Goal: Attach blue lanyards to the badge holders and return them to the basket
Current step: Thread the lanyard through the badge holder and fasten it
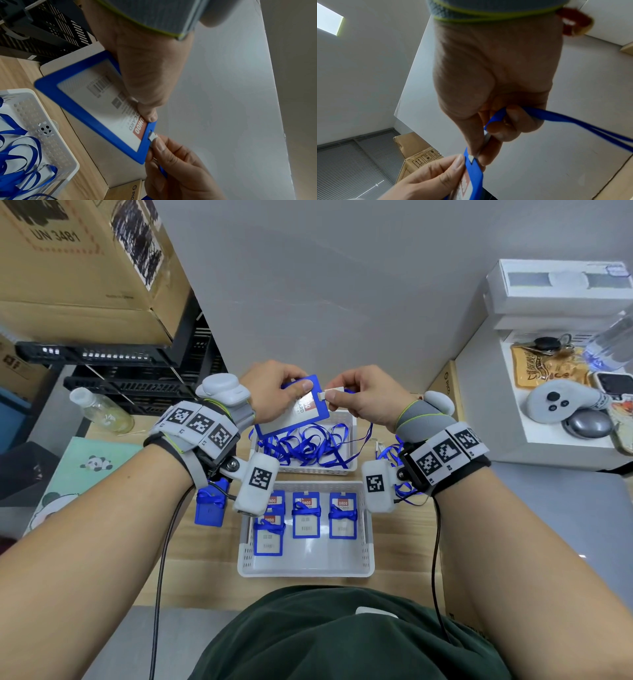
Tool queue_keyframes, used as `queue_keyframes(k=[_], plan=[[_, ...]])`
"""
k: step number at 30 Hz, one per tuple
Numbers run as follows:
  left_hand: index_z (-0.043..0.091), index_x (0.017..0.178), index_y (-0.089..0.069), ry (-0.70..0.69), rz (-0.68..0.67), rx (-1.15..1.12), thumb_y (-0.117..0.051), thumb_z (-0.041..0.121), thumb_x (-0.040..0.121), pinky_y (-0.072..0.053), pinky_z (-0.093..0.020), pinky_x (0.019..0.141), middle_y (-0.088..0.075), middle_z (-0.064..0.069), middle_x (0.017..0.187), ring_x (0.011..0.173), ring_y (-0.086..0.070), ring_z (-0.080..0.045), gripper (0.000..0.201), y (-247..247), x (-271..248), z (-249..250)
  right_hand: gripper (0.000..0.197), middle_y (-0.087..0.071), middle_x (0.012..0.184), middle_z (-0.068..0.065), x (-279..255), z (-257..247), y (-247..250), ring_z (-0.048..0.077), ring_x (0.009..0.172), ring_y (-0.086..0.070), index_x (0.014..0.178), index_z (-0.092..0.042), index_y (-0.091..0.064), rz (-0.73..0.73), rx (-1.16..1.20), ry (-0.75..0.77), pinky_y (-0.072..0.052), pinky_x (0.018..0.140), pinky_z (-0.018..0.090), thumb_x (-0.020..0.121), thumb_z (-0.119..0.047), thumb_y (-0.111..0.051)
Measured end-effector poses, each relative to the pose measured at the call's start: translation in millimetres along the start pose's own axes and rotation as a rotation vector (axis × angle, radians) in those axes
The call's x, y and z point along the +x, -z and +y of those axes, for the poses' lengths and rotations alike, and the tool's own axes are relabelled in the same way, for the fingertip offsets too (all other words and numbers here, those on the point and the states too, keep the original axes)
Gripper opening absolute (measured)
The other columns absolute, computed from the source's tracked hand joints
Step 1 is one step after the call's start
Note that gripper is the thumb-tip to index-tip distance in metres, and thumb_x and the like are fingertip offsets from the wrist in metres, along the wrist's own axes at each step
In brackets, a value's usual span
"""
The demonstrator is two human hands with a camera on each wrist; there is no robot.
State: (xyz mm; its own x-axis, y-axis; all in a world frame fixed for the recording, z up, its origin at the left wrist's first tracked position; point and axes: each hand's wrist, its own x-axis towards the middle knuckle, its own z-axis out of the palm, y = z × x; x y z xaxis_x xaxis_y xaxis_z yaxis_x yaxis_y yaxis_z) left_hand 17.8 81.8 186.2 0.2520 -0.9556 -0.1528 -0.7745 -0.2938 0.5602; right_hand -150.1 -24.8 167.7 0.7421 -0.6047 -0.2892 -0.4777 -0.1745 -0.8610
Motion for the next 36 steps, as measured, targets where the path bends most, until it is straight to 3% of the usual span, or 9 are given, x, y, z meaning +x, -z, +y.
queue_keyframes(k=[3, 7, 13, 17, 22, 28, 30, 33, 36], plan=[[0.021, 0.110, -0.066, 0.009, -0.003, 0.017, -0.047, 0.037, 0.099, -0.042, -0.025, 0.073, -0.071, -0.001, 0.098, 0.086, -0.062, -0.019, 0.027, -1, 0, 1, 0.011, -0.069, 0.076, 0.003, 0, -1, 0, 0.015, 0.060, -0.048, 0.088, -0.015, -0.068, -0.010, -0.001, 0.025, -0.043, 0.058, 0.026, 0.094, -0.020, -0.062], [0.021, 0.101, -0.066, 0.023, -0.015, 0.018, -0.047, 0.041, 0.098, -0.047, -0.029, 0.072, -0.072, -0.002, 0.093, 0.084, -0.064, -0.022, 0.028, -2, 1, 0, 0.024, -0.065, 0.073, -0.002, 1, -1, 1, 0.012, 0.061, -0.050, 0.095, -0.004, -0.065, -0.026, -0.023, 0.028, -0.042, 0.057, 0.014, 0.101, -0.022, -0.051], [0.018, 0.098, -0.066, 0.025, -0.021, -0.016, -0.046, 0.041, 0.099, -0.051, -0.036, 0.077, -0.072, -0.002, 0.091, 0.084, -0.066, -0.022, 0.031, -1, 1, 3, 0.027, -0.059, 0.067, -0.008, 8, 5, 2, 0.012, 0.063, -0.048, 0.084, -0.012, -0.060, -0.057, -0.078, 0.061, -0.041, 0.070, 0.035, 0.102, -0.025, -0.046], [0.024, 0.091, -0.063, 0.018, -0.010, -0.026, -0.047, 0.041, 0.099, -0.051, -0.036, 0.077, -0.072, -0.002, 0.089, 0.083, -0.066, -0.023, 0.024, 1, 2, 1, 0.028, -0.062, 0.072, -0.006, 7, 2, 3, 0.011, 0.063, -0.049, 0.081, -0.019, -0.059, -0.075, -0.010, 0.064, -0.043, 0.070, 0.028, 0.104, -0.023, -0.043], [0.024, 0.092, -0.065, 0.025, -0.004, -0.003, -0.048, 0.040, 0.098, -0.052, -0.038, 0.078, -0.072, -0.004, 0.091, 0.084, -0.065, -0.025, 0.024, 2, 2, -4, 0.024, -0.063, 0.076, -0.001, 7, 3, 1, 0.011, 0.062, -0.049, 0.083, -0.017, -0.059, -0.102, 0.007, 0.042, -0.041, 0.063, 0.020, 0.103, -0.018, -0.045], [0.024, 0.096, -0.066, 0.020, 0.003, -0.017, -0.048, 0.041, 0.098, -0.052, -0.035, 0.078, -0.072, -0.001, 0.091, 0.084, -0.066, -0.022, 0.025, 0, 3, -1, 0.026, -0.059, 0.073, -0.005, 13, 9, 0, 0.012, 0.064, -0.046, 0.081, -0.016, -0.057, -0.086, -0.084, 0.080, -0.038, 0.070, 0.036, 0.103, -0.020, -0.043], [0.024, 0.092, -0.064, 0.023, 0.001, -0.015, -0.047, 0.042, 0.098, -0.052, -0.036, 0.079, -0.072, -0.001, 0.091, 0.084, -0.066, -0.022, 0.025, 0, 3, -1, 0.027, -0.058, 0.074, -0.003, 14, 10, 0, 0.014, 0.066, -0.046, 0.078, -0.020, -0.055, -0.081, -0.088, 0.081, -0.038, 0.071, 0.036, 0.102, -0.025, -0.044], [0.014, 0.087, -0.065, 0.045, 0.013, -0.004, -0.043, 0.045, 0.099, -0.050, -0.039, 0.075, -0.071, -0.006, 0.087, 0.081, -0.065, -0.026, 0.041, -2, 3, -2, 0.026, -0.058, 0.072, -0.001, 14, 11, -1, 0.017, 0.069, -0.046, 0.076, -0.021, -0.056, -0.048, -0.046, 0.092, -0.040, 0.072, 0.037, 0.095, -0.035, -0.046], [0.010, 0.081, -0.061, 0.071, 0.017, -0.021, -0.035, 0.047, 0.101, -0.047, -0.037, 0.070, -0.069, -0.010, 0.082, 0.075, -0.063, -0.028, 0.050, -3, 4, 0, 0.028, -0.057, 0.068, -0.003, 13, 7, -2, 0.014, 0.065, -0.049, 0.080, -0.013, -0.056, 0.024, 0.096, 0.110, -0.042, 0.072, 0.028, 0.103, -0.025, -0.043]])
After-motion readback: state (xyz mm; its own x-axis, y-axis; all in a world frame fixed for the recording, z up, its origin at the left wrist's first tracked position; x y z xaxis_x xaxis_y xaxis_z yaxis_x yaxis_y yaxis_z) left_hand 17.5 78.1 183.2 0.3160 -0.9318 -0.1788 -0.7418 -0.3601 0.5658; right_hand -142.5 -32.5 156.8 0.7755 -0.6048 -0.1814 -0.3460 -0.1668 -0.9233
